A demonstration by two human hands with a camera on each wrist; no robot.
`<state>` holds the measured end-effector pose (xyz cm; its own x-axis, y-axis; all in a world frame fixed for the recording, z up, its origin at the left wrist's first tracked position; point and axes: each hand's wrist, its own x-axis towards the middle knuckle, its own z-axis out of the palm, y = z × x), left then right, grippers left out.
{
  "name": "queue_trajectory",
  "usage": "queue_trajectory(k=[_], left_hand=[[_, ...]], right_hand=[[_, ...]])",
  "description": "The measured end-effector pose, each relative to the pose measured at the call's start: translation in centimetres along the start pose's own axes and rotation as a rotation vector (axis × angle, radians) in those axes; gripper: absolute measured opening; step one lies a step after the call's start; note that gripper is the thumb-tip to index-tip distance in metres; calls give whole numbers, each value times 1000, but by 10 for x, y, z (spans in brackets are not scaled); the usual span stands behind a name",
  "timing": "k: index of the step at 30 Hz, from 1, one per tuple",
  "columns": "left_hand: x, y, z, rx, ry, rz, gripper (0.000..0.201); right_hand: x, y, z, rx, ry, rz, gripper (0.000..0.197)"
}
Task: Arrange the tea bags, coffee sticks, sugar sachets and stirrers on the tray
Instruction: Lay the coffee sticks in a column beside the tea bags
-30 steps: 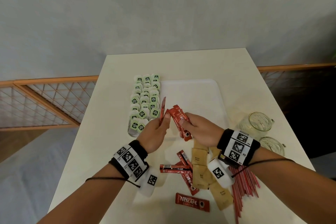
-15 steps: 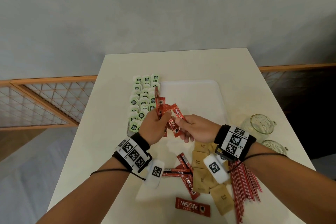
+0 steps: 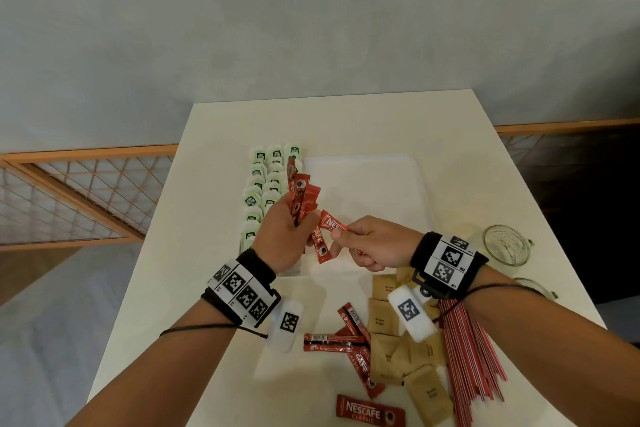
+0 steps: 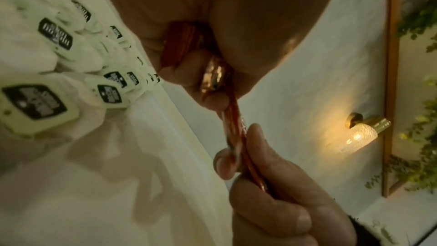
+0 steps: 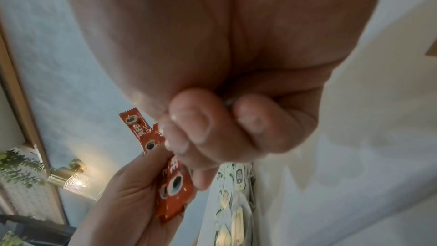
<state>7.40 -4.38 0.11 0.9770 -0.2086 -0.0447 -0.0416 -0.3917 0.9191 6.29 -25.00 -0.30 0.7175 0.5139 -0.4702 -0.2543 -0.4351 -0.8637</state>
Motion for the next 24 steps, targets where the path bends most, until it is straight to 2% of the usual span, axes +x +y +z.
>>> queue_trajectory(k=[3,8,14,20,24], left_hand=[[7,-9,-3,99,38,24,12],[23,-18,-9,80,170,-43,12],[46,-17,-22,18,168,-110,7],[66,-17,-44,-18,213,-160,13],[75,-21,-50,-57,225,-193,19]], right_hand=[[7,2,-4,14,111,-28,35],[27,9,-14,229,360,-37,16],[53,0,-32,273,457,-63,18],[88,-16,-75,245,685,-56,17],[113,-13,-93,174,707,13,13]])
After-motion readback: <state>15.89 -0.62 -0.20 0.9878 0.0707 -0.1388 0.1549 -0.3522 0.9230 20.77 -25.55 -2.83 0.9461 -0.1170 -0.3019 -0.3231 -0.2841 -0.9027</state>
